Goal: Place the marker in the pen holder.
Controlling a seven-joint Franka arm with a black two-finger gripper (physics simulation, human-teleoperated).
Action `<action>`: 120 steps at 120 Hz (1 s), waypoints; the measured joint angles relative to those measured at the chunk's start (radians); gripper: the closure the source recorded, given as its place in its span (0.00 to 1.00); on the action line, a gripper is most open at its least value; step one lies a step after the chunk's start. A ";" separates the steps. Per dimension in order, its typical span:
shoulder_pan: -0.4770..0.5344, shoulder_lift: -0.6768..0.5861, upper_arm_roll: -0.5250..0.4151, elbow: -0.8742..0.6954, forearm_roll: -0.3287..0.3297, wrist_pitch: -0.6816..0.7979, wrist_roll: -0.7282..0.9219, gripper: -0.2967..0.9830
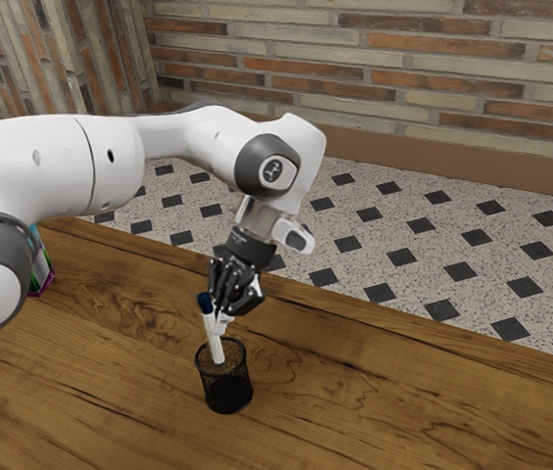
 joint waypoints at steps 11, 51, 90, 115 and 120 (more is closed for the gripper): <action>0.000 0.004 0.001 0.004 0.004 0.020 -0.002 0.85; 0.000 0.023 0.002 0.037 0.023 0.066 -0.007 0.85; -0.002 0.028 0.002 0.030 0.016 0.087 -0.014 0.56; 0.052 -0.140 0.043 0.008 0.022 0.123 -0.004 0.39; 0.095 -0.231 0.070 -0.027 0.024 0.169 0.007 0.37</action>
